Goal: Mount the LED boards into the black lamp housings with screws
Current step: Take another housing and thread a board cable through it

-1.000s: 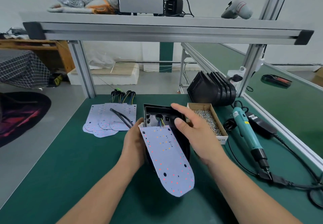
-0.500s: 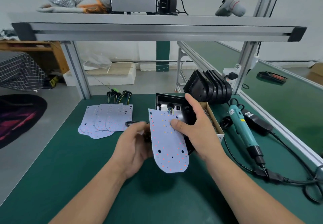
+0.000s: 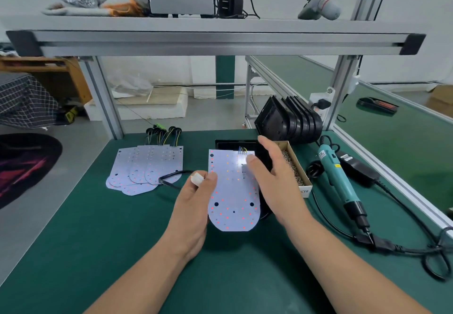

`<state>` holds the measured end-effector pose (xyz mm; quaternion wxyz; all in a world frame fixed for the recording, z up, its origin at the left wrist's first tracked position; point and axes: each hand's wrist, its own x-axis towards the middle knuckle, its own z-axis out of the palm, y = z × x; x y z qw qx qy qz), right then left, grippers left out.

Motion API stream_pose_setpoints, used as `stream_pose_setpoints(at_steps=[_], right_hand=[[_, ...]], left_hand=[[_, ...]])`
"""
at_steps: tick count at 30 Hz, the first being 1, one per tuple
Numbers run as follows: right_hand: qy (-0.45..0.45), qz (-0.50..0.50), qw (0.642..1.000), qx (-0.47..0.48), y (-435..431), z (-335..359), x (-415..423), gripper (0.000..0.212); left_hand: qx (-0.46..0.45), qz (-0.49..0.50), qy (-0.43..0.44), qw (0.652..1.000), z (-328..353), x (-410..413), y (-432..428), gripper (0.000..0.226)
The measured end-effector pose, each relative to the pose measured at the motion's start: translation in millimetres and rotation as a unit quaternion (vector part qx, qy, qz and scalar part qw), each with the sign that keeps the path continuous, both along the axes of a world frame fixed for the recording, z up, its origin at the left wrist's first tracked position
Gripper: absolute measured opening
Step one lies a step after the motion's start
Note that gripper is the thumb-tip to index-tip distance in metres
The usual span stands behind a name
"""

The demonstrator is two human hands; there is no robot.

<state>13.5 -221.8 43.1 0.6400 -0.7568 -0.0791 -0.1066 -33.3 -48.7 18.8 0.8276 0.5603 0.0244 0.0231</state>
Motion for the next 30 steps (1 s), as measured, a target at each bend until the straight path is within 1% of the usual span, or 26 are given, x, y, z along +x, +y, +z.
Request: stream_pose_setpoints(at_steps=[2, 4, 8, 11, 12, 15, 16, 17, 19, 20, 23, 26, 28, 30], right_hand=[[-0.007, 0.008, 1.000, -0.012, 4, 1, -4, 0.044], [-0.009, 0.011, 1.000, -0.006, 8, 0, -7, 0.036], [-0.008, 0.021, 1.000, 0.000, 12, -2, -10, 0.038], [-0.004, 0.023, 1.000, 0.010, 13, -1, -12, 0.037], [-0.004, 0.021, 1.000, 0.014, 13, -1, -12, 0.036], [0.000, 0.026, 1.000, 0.017, 10, 1, -11, 0.033], [0.001, 0.028, 0.999, 0.018, 8, 2, -11, 0.032], [-0.003, 0.030, 0.999, 0.020, 8, 2, -11, 0.033], [-0.018, 0.027, 0.999, 0.027, 8, 0, -12, 0.036], [-0.029, 0.018, 0.999, 0.025, 9, 0, -12, 0.037], [-0.065, -0.032, 0.997, -0.019, 10, -1, -11, 0.042], [-0.045, -0.047, 0.998, -0.002, 7, 0, -9, 0.038], [-0.039, -0.055, 0.998, 0.005, 6, 0, -9, 0.035], [-0.050, -0.058, 0.997, -0.010, 8, 0, -11, 0.038]], left_hand=[[-0.004, 0.025, -0.009, 1.000, 0, 2, -1, 0.021], [-0.004, 0.040, -0.018, 0.999, 1, 3, -1, 0.025], [0.010, 0.056, -0.041, 0.998, 4, 3, -2, 0.047], [0.043, 0.076, -0.070, 0.994, 3, 5, 0, 0.045], [0.046, 0.071, -0.070, 0.994, 3, 5, 0, 0.048], [0.077, 0.062, -0.045, 0.994, 1, 5, -1, 0.072], [0.087, 0.065, -0.041, 0.993, 0, 5, -2, 0.076], [0.090, 0.067, -0.040, 0.993, -1, 5, -2, 0.075], [0.083, 0.053, -0.049, 0.994, 0, 6, -1, 0.060], [0.075, 0.030, -0.056, 0.995, 2, 5, -2, 0.053], [0.062, -0.021, -0.057, 0.996, 4, 4, -1, 0.042], [0.044, -0.038, -0.056, 0.997, 5, 2, -1, 0.034], [0.068, -0.036, -0.060, 0.995, 6, 1, -3, 0.032], [0.120, -0.016, -0.073, 0.990, 7, 1, -5, 0.031]])
